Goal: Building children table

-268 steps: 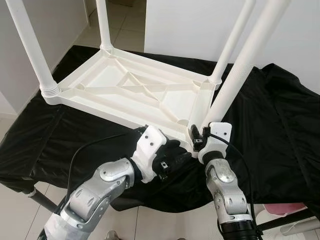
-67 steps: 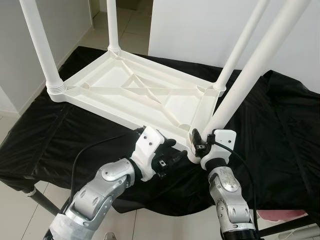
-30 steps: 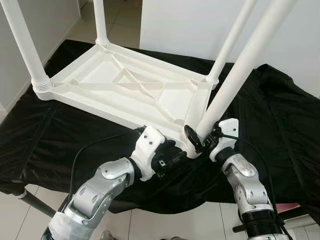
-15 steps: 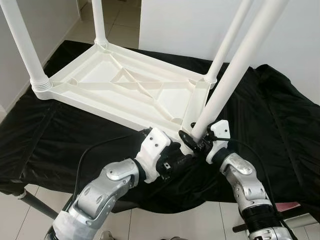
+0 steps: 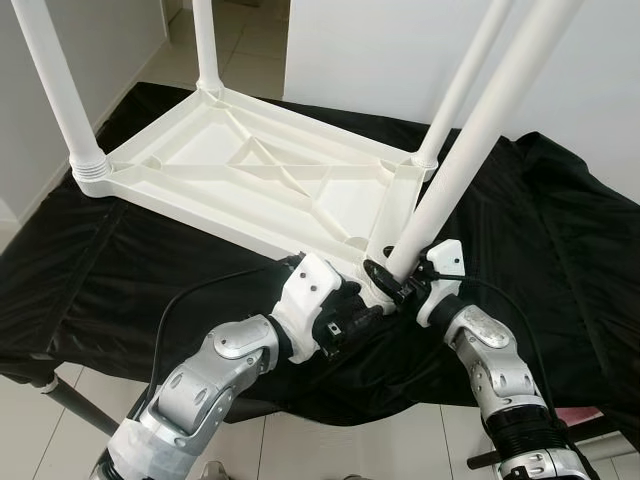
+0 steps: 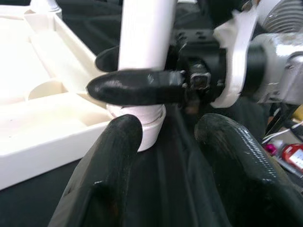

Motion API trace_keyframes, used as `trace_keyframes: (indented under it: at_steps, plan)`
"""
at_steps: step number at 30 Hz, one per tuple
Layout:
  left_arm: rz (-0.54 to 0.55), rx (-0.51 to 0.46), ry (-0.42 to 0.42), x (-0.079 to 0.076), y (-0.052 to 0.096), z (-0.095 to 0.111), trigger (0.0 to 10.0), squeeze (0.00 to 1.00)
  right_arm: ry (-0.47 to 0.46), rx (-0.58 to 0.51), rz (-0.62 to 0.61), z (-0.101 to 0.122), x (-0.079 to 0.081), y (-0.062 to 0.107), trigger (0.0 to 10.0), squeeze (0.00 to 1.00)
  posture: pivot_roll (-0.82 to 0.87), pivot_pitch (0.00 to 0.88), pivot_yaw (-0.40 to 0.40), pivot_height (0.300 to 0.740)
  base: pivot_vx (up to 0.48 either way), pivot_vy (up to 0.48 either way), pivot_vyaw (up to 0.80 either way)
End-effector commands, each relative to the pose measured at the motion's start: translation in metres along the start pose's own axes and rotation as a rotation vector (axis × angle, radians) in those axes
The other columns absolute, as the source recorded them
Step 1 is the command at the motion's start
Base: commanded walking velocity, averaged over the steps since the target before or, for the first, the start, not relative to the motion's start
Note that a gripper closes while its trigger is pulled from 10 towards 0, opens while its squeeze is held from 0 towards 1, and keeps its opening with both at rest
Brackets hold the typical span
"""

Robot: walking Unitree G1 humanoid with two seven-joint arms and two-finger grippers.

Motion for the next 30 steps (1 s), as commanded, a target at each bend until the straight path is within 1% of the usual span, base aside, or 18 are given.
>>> trace_keyframes:
  at_steps: [1,6,7,8,9,10,11,12,13,14,15,17,20,22,24,26,28,30]
  plan:
    - [-0.041,0.0,-0.007,-0.005,0.0,-0.002,10.0,0.0,-0.004,0.018,-0.032,-0.004,-0.001,0.002,10.0,0.0,0.05,0.028,-0.114,0.74,0.0,0.0,0.0]
    - [-0.035,0.001,-0.002,-0.004,0.001,-0.003,10.0,0.0,0.01,0.026,-0.111,-0.008,-0.002,0.001,10.0,0.0,0.05,0.022,-0.113,0.74,0.0,0.0,0.0]
    - [-0.035,0.001,0.001,-0.004,0.001,-0.003,10.0,0.0,0.007,0.028,-0.156,-0.009,-0.003,0.001,10.0,0.0,0.05,0.021,-0.113,0.74,0.0,0.0,0.0]
    - [-0.035,0.001,0.001,-0.004,0.001,-0.003,10.0,0.0,0.007,0.028,-0.156,-0.009,-0.003,0.001,10.0,0.0,0.05,0.021,-0.113,0.74,0.0,0.0,0.0]
    - [-0.035,0.001,0.002,-0.004,0.001,-0.003,10.0,0.0,0.005,0.026,-0.211,-0.009,-0.006,0.002,10.0,0.0,0.05,0.02,-0.114,0.74,0.0,0.0,0.0]
    - [-0.035,0.001,0.002,-0.004,0.001,-0.003,10.0,0.0,0.005,0.026,-0.211,-0.009,-0.006,0.002,10.0,0.0,0.05,0.02,-0.114,0.74,0.0,0.0,0.0]
    - [-0.033,0.0,0.003,-0.003,0.001,-0.003,10.0,0.0,-0.006,0.027,-0.268,-0.01,-0.009,0.004,10.0,0.0,0.05,0.017,-0.111,0.74,0.0,0.0,0.0]
    - [-0.033,0.0,0.003,-0.003,0.001,-0.003,10.0,0.0,-0.006,0.027,-0.268,-0.01,-0.009,0.004,10.0,0.0,0.05,0.017,-0.111,0.74,0.0,0.0,0.0]
    - [-0.025,0.0,-0.004,0.001,0.003,-0.002,10.0,0.0,-0.036,0.027,-0.388,-0.008,-0.014,0.01,10.0,0.0,0.05,0.02,-0.109,0.74,0.0,0.0,0.0]
    - [-0.025,0.0,-0.004,0.001,0.003,-0.002,10.0,0.0,-0.036,0.027,-0.388,-0.008,-0.014,0.01,10.0,0.0,0.05,0.02,-0.109,0.74,0.0,0.0,0.0]
    - [-0.024,0.001,-0.008,0.001,0.003,-0.003,10.0,0.0,-0.071,0.022,-0.431,-0.008,-0.016,0.012,10.0,0.0,0.05,0.022,-0.108,0.74,0.0,0.0,0.0]
    - [-0.022,0.002,-0.01,0.001,0.003,-0.003,10.0,0.0,-0.086,0.013,-0.484,-0.005,-0.018,0.013,10.0,0.0,0.05,0.022,-0.108,0.74,0.0,0.0,0.0]
    - [-0.024,0.002,-0.01,0.0,0.003,-0.004,10.0,0.0,-0.092,0.0,-0.53,-0.003,-0.018,0.014,10.0,0.0,0.05,0.024,-0.109,0.74,0.0,0.0,0.0]
    - [-0.027,0.002,-0.008,-0.001,0.003,-0.004,10.0,0.0,-0.09,0.0,-0.622,-0.002,-0.017,0.015,10.0,0.0,0.05,0.029,-0.108,0.74,0.0,0.0,0.0]
    - [-0.028,0.001,-0.006,-0.002,0.003,-0.003,10.0,0.0,-0.073,0.018,-0.675,-0.005,-0.016,0.016,10.0,0.0,0.05,0.029,-0.108,0.74,0.0,0.0,0.0]
    - [-0.028,0.001,-0.006,-0.002,0.003,-0.003,10.0,0.0,-0.073,0.018,-0.675,-0.005,-0.016,0.016,10.0,0.0,0.05,0.029,-0.108,0.74,0.0,0.0,0.0]
    - [-0.03,-0.001,-0.001,-0.003,0.002,-0.003,10.0,0.0,-0.074,0.038,-0.676,-0.009,-0.002,0.013,10.0,0.0,0.05,0.034,-0.103,0.74,0.0,0.0,0.0]
    - [-0.035,0.001,-0.001,-0.004,0.002,-0.003,10.0,0.0,-0.076,0.038,-0.667,-0.008,0.0,0.013,10.0,0.0,0.05,0.037,-0.101,0.74,0.0,0.0,0.0]
Point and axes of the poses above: a point about 5 cm out from each wrist's last joint towards the gripper, its own y axis pointing back from the gripper into the wrist, its own z axis along the axis of the wrist's last joint, x = y × z, the point moved 5 cm from there along -y, pointing out of the wrist towards the gripper, and after that the axes turned 4 degrees about -y, right-handed, at the moved point
